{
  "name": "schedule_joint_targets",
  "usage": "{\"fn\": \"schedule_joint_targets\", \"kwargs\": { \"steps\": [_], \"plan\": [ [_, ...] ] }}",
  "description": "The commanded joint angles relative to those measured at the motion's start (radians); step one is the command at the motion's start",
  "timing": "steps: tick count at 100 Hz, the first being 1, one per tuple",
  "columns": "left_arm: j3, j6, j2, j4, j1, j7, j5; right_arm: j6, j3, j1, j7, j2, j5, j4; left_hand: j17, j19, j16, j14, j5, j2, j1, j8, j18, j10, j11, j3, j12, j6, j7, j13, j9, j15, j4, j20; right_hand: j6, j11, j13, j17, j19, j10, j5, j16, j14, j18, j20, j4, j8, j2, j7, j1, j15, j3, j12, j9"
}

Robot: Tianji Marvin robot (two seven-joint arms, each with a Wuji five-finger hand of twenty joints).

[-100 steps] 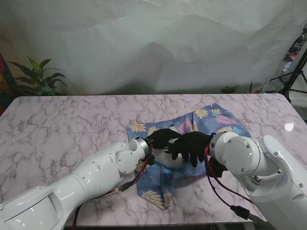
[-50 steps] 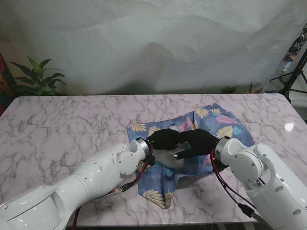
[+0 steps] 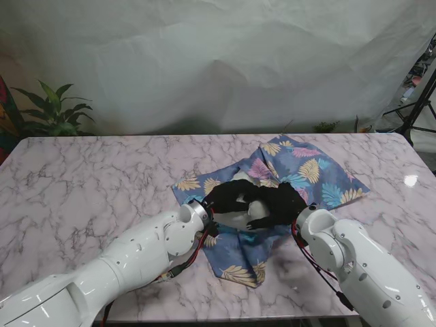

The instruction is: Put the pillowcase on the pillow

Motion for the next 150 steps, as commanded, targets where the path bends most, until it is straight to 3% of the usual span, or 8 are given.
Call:
{"fn": "schedule_joint_targets", "kwargs": {
  "steps": [1,53,63,75,94,104,115,150],
  "plan": [
    [0.007,-0.03,0.002,-0.026,0.006,-0.014,0.01,0.074,-0.007,0.007,-0.024,-0.016,-0.008,0.04,-0.009,-0.002,-0.007,-0.038,0.056,0.051,-0.059,0.056,-0.09,-0.021,0.028,-0.054,0.007,-0.104,0.132,-0.023,-0.029,0.006,0.016,-0.014,0.06,-0.083,-0.084,-0.014,0.009,0.187,-0.04,-0.031,0.305,0.086,-0.003,-0.004,-0.011,-0.018,-0.071,-0.082,-0.061,0.032,-0.037,-0.046],
    [0.031,-0.049,0.005,-0.01,-0.008,-0.03,0.029,0.23,-0.005,0.0,-0.221,-0.068,0.066,-0.046,0.05,0.002,-0.015,-0.056,0.069,-0.115,0.129,0.082,-0.119,-0.026,0.055,0.178,0.007,-0.136,0.18,0.026,0.011,0.028,0.0,-0.011,0.048,-0.074,-0.085,-0.009,-0.002,0.217,-0.044,-0.029,0.311,0.092,-0.005,0.008,0.074,0.009,-0.145,-0.124,-0.058,0.056,-0.031,-0.053],
    [0.04,-0.06,0.002,0.004,-0.012,-0.049,0.019,0.246,0.003,-0.004,-0.24,-0.074,0.081,-0.069,0.072,0.001,0.096,-0.04,0.075,-0.144,0.159,0.066,-0.13,-0.024,0.06,0.278,0.003,-0.138,0.197,0.059,0.018,-0.005,-0.017,-0.028,0.049,-0.074,-0.081,-0.005,-0.002,0.222,-0.043,-0.029,0.31,0.087,-0.003,0.01,0.081,0.006,-0.153,-0.117,-0.057,0.058,-0.028,-0.051],
    [0.055,-0.087,-0.004,0.032,-0.021,-0.06,0.017,0.256,0.018,-0.009,-0.239,-0.074,0.069,-0.094,0.074,0.059,0.159,-0.023,0.088,-0.169,0.244,0.06,-0.104,-0.023,0.049,0.27,0.065,-0.142,0.208,0.106,0.035,-0.071,-0.013,-0.176,0.048,-0.076,-0.082,-0.001,-0.004,0.224,-0.04,-0.03,0.31,0.081,0.0,0.012,0.09,-0.002,-0.157,-0.103,-0.059,0.059,-0.026,-0.055],
    [0.086,-0.128,-0.013,0.085,-0.041,-0.063,0.036,0.255,0.038,-0.026,-0.234,-0.072,0.048,-0.12,0.078,0.084,0.186,-0.013,0.093,-0.187,0.279,0.054,-0.099,-0.025,0.045,0.275,0.067,-0.143,0.208,0.129,0.036,-0.11,-0.018,-0.206,0.052,-0.07,-0.075,0.012,-0.005,0.229,-0.03,-0.028,0.306,0.068,0.009,0.016,0.109,-0.025,-0.147,-0.068,-0.055,0.062,-0.02,-0.05],
    [0.098,-0.13,-0.009,0.091,-0.052,-0.056,0.059,0.266,0.04,-0.033,-0.219,-0.067,0.017,-0.129,0.026,-0.032,-0.017,-0.049,0.051,-0.137,0.096,0.044,-0.115,-0.03,0.026,0.295,-0.024,-0.142,0.158,-0.005,-0.024,-0.013,-0.027,-0.024,0.067,-0.063,-0.072,0.021,0.001,0.234,-0.035,-0.026,0.307,0.065,0.016,0.018,0.114,-0.024,-0.143,-0.062,-0.052,0.058,-0.017,-0.052],
    [0.089,-0.042,0.032,0.012,-0.046,-0.037,0.118,0.276,0.038,-0.033,-0.206,-0.063,-0.003,-0.126,-0.151,-0.183,-0.164,-0.007,-0.078,-0.017,-0.145,0.014,-0.032,-0.014,-0.078,0.232,-0.091,-0.08,0.038,-0.186,-0.214,-0.175,-0.016,-0.055,0.076,-0.06,-0.067,0.027,0.009,0.24,-0.034,-0.024,0.305,0.06,0.022,0.017,0.116,-0.02,-0.145,-0.059,-0.048,0.054,-0.018,-0.05],
    [-0.054,0.08,0.12,-0.196,0.027,0.054,0.233,0.265,0.036,-0.009,-0.119,-0.049,-0.002,-0.096,-0.344,-0.36,-0.269,0.016,-0.285,0.067,-0.162,0.008,0.002,0.031,-0.469,-0.066,-0.155,-0.032,-0.167,-0.396,-0.348,-0.405,0.027,-0.098,0.07,-0.061,-0.072,0.018,0.012,0.238,-0.034,-0.024,0.296,0.059,0.025,0.017,0.114,-0.018,-0.15,-0.055,-0.049,0.046,-0.026,-0.053]
  ]
}}
